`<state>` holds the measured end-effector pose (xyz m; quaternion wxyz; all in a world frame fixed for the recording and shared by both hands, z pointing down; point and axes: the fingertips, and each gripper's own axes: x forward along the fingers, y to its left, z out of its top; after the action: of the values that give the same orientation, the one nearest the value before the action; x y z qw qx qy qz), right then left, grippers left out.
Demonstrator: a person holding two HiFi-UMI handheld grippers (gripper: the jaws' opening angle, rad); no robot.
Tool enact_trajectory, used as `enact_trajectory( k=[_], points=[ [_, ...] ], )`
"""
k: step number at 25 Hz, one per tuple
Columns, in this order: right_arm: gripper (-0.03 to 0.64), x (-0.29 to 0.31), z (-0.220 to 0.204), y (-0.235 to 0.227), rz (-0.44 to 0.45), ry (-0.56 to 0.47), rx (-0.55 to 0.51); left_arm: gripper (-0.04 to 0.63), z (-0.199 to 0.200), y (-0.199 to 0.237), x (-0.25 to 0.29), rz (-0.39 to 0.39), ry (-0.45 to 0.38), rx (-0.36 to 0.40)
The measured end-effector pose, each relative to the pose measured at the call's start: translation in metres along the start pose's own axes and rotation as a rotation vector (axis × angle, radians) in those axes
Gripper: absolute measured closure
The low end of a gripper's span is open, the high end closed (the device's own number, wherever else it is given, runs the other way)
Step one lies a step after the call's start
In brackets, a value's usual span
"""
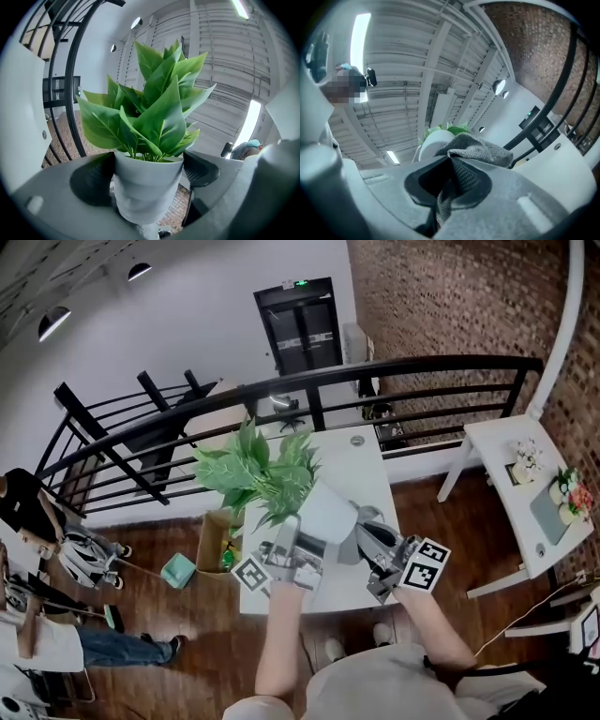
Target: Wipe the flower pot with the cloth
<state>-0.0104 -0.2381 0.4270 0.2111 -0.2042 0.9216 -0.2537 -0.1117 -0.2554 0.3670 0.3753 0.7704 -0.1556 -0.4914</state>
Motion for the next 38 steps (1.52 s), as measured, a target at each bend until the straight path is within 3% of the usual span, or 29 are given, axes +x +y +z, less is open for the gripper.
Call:
enact_trajectory(
  k=[4,9,11,14,20,28,31,34,38],
  points=[
    [0.62,-0.001,-0.002,0.01,0.065,-0.009,0.026,0.106,0.0,0.012,-0.004,0.051,0.018,0.051],
    [0.62,-0.007,-0.002,0.012,0.079,-0.009,0.019,0.106,0.006,0.036,-0.016,0.146,0.033,0.137],
    [0.62,-0.011,-0.002,0.01,0.064,-0.007,0.013,0.106,0.009,0.05,-0.025,0.214,0.047,0.217],
    [0.62,-0.023,-0.012,0.001,0.012,0.011,-0.009,0.107,0.013,0.067,-0.042,0.309,0.093,0.403],
    [0.62,-0.046,-0.033,-0.033,-0.079,0.058,-0.02,0.109,0.019,0.117,-0.063,0.391,0.138,0.529],
    [0.62,-0.074,-0.094,-0.097,-0.154,0.184,-0.014,0.112,0.003,0.224,-0.113,0.465,0.277,0.791],
    [0.62,-0.075,-0.117,-0.114,-0.168,0.228,-0.001,0.115,-0.013,0.27,-0.145,0.507,0.379,0.871],
    [0.62,-0.07,-0.13,-0.128,-0.172,0.239,-0.009,0.115,-0.027,0.311,-0.183,0.564,0.482,0.919],
    [0.62,-0.073,-0.13,-0.139,-0.173,0.213,-0.015,0.117,-0.036,0.318,-0.207,0.593,0.471,0.924]
  ],
)
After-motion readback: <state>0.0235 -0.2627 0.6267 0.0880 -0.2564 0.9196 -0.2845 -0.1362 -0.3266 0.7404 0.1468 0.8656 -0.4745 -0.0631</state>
